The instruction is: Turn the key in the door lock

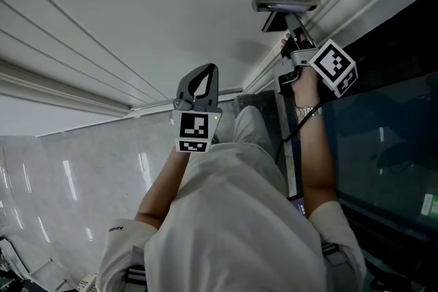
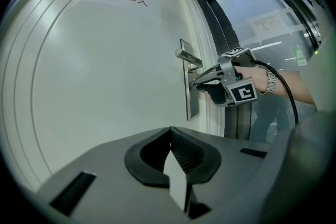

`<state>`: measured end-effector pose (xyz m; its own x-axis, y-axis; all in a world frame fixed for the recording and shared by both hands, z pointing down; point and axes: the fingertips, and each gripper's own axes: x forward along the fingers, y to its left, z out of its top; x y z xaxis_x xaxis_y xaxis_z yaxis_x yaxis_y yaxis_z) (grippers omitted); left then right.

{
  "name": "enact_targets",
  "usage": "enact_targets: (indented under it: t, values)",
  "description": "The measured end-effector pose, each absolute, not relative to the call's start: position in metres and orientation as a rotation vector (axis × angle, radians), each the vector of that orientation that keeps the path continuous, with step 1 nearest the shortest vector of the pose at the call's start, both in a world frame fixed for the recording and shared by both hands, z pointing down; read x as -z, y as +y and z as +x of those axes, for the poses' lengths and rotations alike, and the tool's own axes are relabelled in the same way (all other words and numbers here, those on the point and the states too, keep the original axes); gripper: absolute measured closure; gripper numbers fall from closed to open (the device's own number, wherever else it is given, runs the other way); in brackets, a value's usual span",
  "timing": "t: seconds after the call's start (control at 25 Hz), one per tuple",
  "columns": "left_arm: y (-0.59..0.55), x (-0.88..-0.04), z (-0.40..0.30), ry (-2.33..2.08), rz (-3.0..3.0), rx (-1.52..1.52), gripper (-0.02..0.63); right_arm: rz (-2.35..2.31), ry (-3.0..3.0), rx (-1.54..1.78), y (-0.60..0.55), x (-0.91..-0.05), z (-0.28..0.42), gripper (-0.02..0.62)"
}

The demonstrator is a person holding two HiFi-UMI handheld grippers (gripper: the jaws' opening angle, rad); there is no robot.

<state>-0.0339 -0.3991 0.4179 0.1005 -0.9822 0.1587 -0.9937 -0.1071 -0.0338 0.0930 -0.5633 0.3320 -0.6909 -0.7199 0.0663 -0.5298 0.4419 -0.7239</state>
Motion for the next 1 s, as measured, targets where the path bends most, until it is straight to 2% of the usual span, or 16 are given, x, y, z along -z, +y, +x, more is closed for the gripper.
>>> enact_targets:
  t: [0.12, 0.2, 0.36, 0.64, 1.0]
  values:
    - [-0.399, -0.42, -0.035, -2.041, 2.265, -0.219, 0.598, -1.112, 2.623, 0.917, -0.557, -0.335, 0.089, 0.475]
    - [-0.399, -0.42, -0.035, -2.044, 2.266, -0.215, 0.598, -1.153, 2.788, 0.689, -0.55, -0.333, 0.086, 0.456]
    - [-0.398, -0.419, -0.034, -2.042, 2.269, -0.193, 0.598, -1.401, 3.076, -0.026, -0.544, -0.332, 0.09, 0.456]
    - [-0.401, -0.427, -0.028, -2.017, 2.271, -0.191, 0.598, -1.621, 3.15, -1.149, -0.544, -0.328, 0.087, 0.451]
    - [-0.398, -0.429, -0.038, -2.04, 2.245, -0.188, 0.598, -1.656, 3.012, -1.897, -0.551, -0.334, 0.078, 0.453]
